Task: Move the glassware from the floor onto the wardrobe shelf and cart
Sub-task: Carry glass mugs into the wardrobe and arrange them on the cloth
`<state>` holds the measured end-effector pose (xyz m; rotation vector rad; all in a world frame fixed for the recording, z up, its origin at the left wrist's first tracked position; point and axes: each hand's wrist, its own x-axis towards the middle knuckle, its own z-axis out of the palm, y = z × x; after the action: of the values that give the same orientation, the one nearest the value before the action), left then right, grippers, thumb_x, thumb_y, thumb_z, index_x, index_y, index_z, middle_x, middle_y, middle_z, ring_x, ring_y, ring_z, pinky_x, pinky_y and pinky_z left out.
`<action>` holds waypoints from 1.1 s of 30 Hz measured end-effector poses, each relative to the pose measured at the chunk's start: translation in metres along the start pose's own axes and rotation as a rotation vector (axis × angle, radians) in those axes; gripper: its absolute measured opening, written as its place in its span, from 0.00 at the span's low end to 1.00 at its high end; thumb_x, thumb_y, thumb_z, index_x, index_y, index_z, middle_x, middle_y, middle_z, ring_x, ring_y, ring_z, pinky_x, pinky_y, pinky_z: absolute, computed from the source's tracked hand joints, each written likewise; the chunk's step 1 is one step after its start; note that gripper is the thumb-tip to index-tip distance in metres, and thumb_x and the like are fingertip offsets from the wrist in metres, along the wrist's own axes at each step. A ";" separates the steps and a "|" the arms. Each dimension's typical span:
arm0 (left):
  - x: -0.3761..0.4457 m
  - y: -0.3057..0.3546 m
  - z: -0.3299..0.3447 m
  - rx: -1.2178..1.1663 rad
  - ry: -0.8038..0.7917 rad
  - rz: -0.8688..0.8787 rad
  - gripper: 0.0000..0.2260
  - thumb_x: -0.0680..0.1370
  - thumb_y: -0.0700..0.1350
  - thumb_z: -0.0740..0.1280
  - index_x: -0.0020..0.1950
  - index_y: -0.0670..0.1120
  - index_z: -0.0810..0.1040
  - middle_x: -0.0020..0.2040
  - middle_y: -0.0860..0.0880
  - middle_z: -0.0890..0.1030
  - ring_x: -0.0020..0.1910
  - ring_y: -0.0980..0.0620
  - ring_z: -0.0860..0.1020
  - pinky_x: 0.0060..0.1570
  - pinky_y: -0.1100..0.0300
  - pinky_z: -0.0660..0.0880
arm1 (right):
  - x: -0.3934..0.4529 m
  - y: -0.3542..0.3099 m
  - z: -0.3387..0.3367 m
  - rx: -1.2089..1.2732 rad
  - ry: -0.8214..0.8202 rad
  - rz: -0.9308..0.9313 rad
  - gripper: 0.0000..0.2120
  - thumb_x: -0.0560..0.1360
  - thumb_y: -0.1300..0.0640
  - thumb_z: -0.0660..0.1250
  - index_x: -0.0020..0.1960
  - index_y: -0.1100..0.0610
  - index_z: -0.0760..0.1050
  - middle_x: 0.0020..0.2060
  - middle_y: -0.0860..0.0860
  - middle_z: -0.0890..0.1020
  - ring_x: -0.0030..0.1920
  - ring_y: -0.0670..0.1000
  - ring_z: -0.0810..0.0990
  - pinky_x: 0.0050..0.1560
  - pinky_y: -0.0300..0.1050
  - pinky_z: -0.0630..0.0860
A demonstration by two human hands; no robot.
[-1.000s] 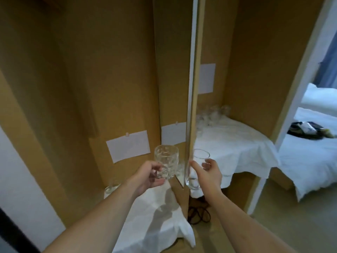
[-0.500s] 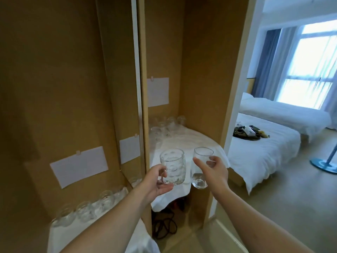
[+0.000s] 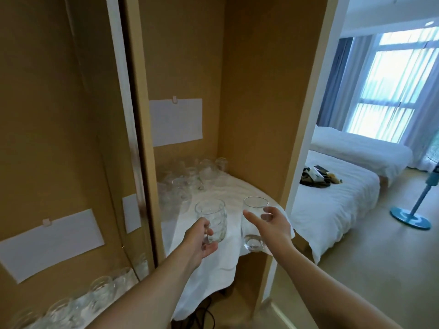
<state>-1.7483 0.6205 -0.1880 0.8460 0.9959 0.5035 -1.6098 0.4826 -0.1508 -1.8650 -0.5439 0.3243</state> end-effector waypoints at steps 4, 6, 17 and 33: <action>0.052 0.011 0.008 -0.023 0.030 -0.019 0.10 0.78 0.49 0.65 0.45 0.42 0.76 0.50 0.41 0.77 0.48 0.43 0.78 0.51 0.49 0.81 | 0.048 0.001 0.019 -0.027 -0.040 0.006 0.44 0.64 0.33 0.77 0.73 0.49 0.68 0.59 0.50 0.80 0.57 0.51 0.79 0.57 0.48 0.78; 0.076 0.017 0.012 -0.033 0.055 -0.010 0.09 0.78 0.49 0.65 0.46 0.43 0.77 0.49 0.43 0.77 0.47 0.44 0.77 0.51 0.49 0.81 | 0.071 0.003 0.028 -0.040 -0.059 0.007 0.43 0.63 0.32 0.77 0.71 0.49 0.69 0.57 0.50 0.80 0.55 0.51 0.79 0.56 0.48 0.77; 0.144 0.025 0.031 -0.162 0.210 0.029 0.08 0.77 0.43 0.65 0.39 0.42 0.75 0.38 0.44 0.75 0.32 0.47 0.71 0.27 0.59 0.73 | 0.179 0.023 0.072 -0.032 -0.185 -0.058 0.40 0.61 0.34 0.79 0.67 0.48 0.71 0.57 0.49 0.80 0.56 0.51 0.80 0.59 0.53 0.79; 0.140 -0.012 0.132 -0.109 0.425 0.060 0.14 0.81 0.52 0.66 0.52 0.42 0.83 0.48 0.47 0.79 0.47 0.46 0.78 0.55 0.50 0.79 | 0.280 0.088 0.068 -0.102 -0.700 -0.251 0.49 0.64 0.51 0.83 0.77 0.49 0.60 0.66 0.50 0.76 0.64 0.51 0.75 0.56 0.40 0.71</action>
<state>-1.5659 0.6618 -0.2340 0.6850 1.3201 0.8039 -1.3833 0.6573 -0.2463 -1.7261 -1.2739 0.7993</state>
